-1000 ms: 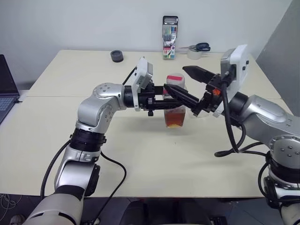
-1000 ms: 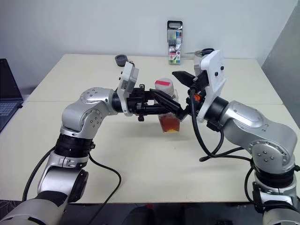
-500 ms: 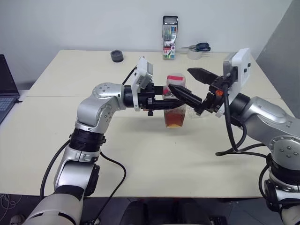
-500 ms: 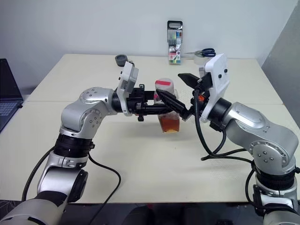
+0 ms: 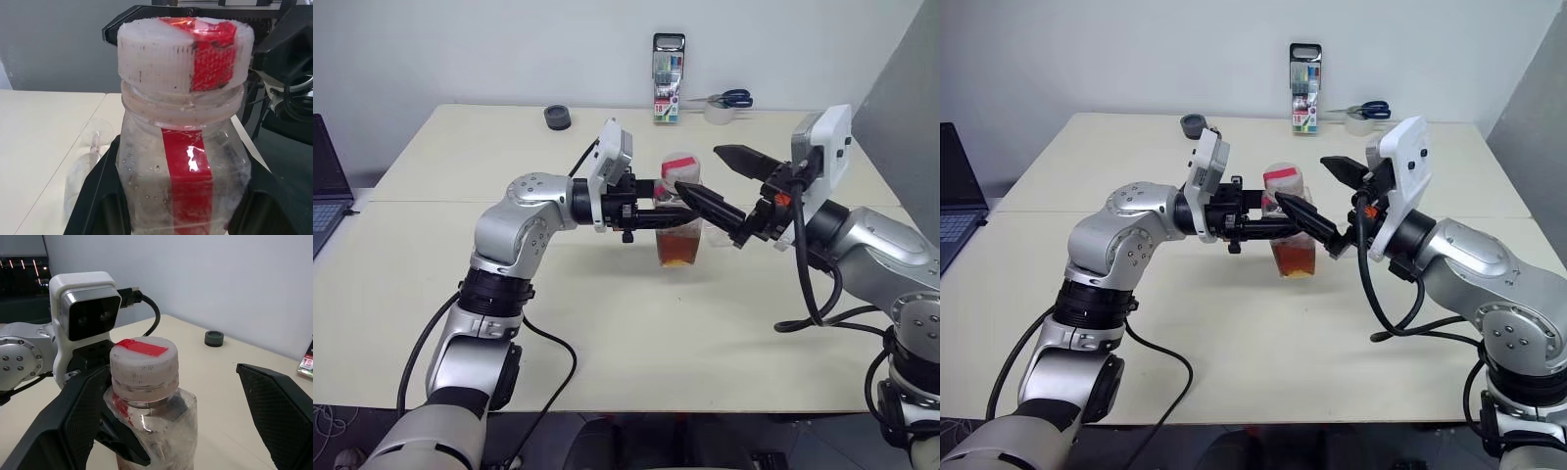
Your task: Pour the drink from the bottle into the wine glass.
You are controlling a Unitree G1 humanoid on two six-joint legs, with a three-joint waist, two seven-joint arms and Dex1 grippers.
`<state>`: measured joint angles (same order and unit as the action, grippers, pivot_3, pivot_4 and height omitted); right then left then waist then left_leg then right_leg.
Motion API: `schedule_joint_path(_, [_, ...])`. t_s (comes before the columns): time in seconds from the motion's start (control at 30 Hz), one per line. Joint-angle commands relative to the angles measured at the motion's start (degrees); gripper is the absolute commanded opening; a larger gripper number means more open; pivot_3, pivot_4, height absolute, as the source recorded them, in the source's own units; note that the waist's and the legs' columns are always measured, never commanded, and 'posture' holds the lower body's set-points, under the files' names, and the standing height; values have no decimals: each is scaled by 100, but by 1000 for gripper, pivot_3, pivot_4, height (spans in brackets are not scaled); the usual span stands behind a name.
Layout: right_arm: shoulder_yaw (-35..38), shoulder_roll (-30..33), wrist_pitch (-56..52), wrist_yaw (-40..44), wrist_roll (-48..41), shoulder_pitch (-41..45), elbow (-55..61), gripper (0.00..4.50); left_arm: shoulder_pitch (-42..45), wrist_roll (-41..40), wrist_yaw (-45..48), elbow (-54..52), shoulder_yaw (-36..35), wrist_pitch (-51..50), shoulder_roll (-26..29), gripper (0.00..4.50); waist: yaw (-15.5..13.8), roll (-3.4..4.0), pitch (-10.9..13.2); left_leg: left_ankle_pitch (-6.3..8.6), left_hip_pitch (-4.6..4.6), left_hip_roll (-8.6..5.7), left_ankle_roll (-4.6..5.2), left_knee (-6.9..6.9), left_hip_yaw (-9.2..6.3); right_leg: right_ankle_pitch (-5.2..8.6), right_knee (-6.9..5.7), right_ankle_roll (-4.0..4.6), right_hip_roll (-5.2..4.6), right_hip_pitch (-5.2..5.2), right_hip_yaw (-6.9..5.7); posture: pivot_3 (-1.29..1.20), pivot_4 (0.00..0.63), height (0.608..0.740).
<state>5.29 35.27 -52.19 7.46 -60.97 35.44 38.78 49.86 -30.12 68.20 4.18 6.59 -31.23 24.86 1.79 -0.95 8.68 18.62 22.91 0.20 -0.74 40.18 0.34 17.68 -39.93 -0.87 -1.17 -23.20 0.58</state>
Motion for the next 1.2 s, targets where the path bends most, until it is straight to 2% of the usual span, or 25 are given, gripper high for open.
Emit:
schedule_joint_path(0.03, [-61,-120,54,5,-104,285,146,4455,137,-64,17,-161,-97,58,-7,1878,2,0,0,0,0,0,0,0,0,0,0,0,0,0,0,0,150,740])
schedule_joint_path(0.37, [-293,-350,56,34,-9,481,-34,4455,88,-97,15,-286,-101,24,18,1878,-5,0,0,0,1,0,0,0,-1,0,2,0,0,0,0,0,150,740])
schedule_joint_path(0.4, [-293,-369,65,14,-17,467,-27,4084,78,-100,14,-299,-102,20,22,1878,-5,0,0,0,1,0,0,0,-1,0,2,0,0,0,-1,0,150,740])
schedule_joint_path(0.43, [-306,-375,66,13,-10,457,-15,3895,67,-105,13,-314,-104,14,27,1878,-5,0,0,0,0,0,0,0,-1,0,1,0,0,0,-1,0,150,740])
schedule_joint_path(0.63, [-324,-451,82,-24,111,432,20,1828,12,-133,15,-401,-112,-34,28,1878,-4,0,0,0,0,0,0,0,-1,0,1,0,0,0,-1,0,150,740])
schedule_joint_path(0.87, [-235,-274,115,14,372,457,74,1782,-5,-130,37,-408,-99,-37,25,1878,-4,0,0,0,0,0,0,0,-2,0,1,0,0,0,-1,0,150,740])
schedule_joint_path(1.07, [-88,420,182,607,710,602,38,1782,-75,-146,59,-457,-78,-44,55,1878,-8,0,0,0,0,-1,0,0,-3,0,2,0,0,0,-2,0,150,740])
schedule_joint_path(1.2, [482,38,-65,-65,-215,538,-268,1782,-78,-145,43,-445,-73,-40,32,1878,4,0,0,0,0,-1,0,0,0,0,0,0,0,0,0,0,150,740])
